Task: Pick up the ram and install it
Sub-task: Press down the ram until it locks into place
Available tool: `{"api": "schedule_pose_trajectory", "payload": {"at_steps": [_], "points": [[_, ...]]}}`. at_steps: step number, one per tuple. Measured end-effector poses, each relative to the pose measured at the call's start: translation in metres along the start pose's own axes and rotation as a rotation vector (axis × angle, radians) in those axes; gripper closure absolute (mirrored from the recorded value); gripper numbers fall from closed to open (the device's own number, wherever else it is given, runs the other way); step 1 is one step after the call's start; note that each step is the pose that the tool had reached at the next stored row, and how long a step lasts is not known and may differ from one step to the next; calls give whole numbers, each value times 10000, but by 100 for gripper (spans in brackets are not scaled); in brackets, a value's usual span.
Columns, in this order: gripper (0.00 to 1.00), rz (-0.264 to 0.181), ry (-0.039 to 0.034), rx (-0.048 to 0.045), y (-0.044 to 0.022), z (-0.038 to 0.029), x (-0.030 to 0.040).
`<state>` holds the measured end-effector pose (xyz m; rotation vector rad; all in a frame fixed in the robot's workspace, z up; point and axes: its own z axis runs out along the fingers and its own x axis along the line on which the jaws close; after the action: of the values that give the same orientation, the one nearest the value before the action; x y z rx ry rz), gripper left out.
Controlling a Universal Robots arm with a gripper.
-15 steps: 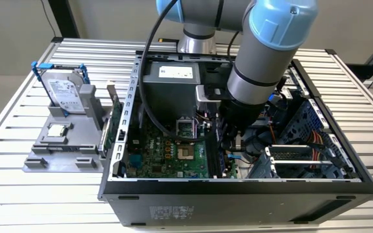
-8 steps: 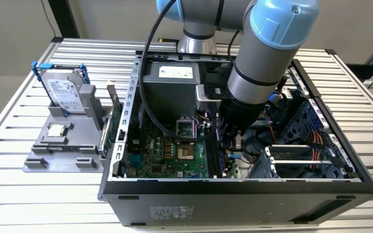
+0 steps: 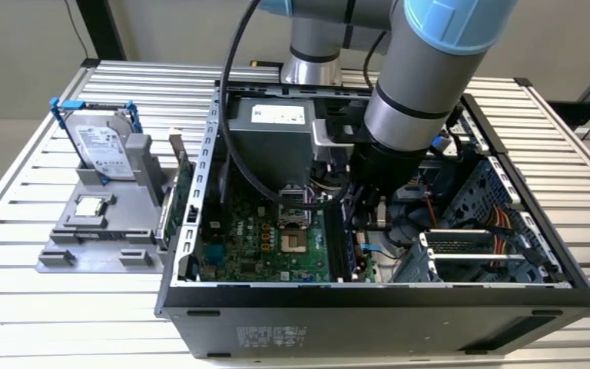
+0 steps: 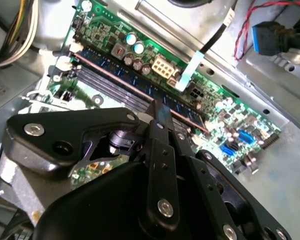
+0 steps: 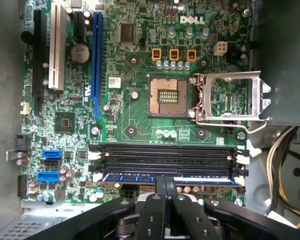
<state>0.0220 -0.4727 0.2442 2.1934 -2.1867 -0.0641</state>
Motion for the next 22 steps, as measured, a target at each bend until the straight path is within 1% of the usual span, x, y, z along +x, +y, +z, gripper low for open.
{"api": "schedule_pose_trajectory", "payload": {"at_steps": [2,5,12,22], "points": [[100,1,2,-19,2,-25,0],[100,1,3,-23,4,-57,0],[100,1,6,-25,7,-106,0],[100,2,13,-24,13,-208,0]]}}
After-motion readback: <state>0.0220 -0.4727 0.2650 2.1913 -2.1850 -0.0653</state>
